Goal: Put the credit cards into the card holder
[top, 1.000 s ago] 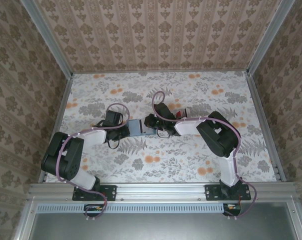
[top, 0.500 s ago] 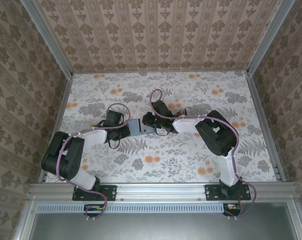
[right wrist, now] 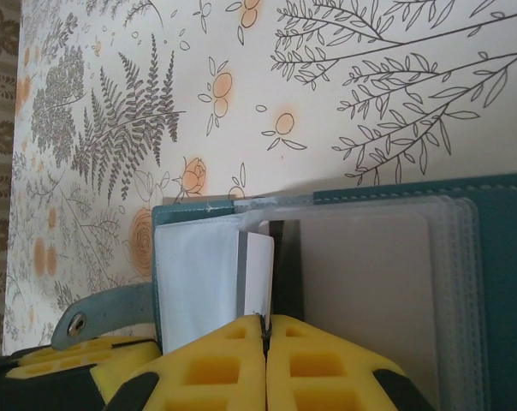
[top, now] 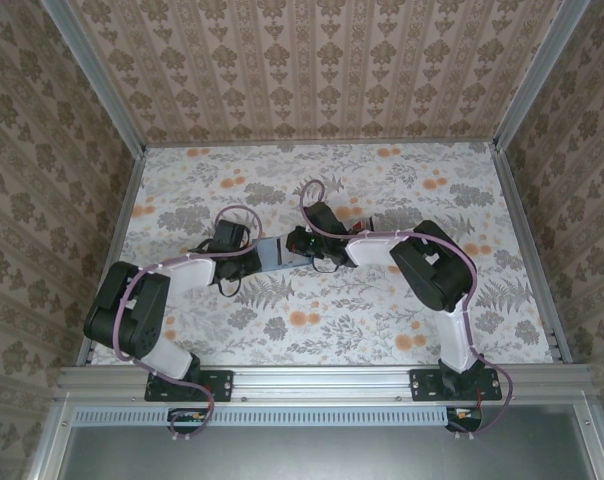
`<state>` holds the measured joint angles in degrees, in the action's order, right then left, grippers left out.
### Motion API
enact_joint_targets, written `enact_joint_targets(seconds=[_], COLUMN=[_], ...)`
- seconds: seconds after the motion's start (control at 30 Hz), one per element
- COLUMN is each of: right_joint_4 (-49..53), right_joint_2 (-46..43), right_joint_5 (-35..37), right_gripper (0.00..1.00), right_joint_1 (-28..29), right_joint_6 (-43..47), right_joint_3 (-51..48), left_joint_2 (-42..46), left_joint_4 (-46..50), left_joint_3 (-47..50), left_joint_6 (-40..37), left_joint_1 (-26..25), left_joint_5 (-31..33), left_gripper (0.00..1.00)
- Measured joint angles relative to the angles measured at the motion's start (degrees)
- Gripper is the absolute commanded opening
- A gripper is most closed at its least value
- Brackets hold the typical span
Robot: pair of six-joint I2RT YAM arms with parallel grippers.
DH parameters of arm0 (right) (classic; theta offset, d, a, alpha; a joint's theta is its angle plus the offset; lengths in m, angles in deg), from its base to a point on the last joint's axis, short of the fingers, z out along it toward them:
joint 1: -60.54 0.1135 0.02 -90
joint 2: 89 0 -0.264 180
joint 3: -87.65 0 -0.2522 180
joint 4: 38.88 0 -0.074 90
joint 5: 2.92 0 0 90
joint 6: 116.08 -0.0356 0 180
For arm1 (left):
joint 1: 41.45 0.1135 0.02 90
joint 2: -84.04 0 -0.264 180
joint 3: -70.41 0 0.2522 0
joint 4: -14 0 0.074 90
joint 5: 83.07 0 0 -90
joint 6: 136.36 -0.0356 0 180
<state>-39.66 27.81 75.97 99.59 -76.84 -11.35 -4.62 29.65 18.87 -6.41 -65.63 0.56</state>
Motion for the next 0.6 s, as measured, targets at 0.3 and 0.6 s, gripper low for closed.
enact_joint_targets(seconds=[0.3,0.6], right_joint_4=[1.79,2.58], right_joint_2=[-1.57,1.03], right_joint_5=[-0.09,-1.75], right_gripper=[0.08,0.09], right_joint_1=[0.0,0.02], right_joint_6=[0.24,0.7], right_joint_3=[-0.66,2.03], left_joint_2=[-0.44,-0.44], left_joint_4=[0.07,0.22], left_joint_3=[-0.52,-0.61], left_joint_6=[-0.02,-0.02], left_joint_1=[-0.28,-0.28], left_joint_5=[0.0,0.0], left_gripper=[0.13,0.13])
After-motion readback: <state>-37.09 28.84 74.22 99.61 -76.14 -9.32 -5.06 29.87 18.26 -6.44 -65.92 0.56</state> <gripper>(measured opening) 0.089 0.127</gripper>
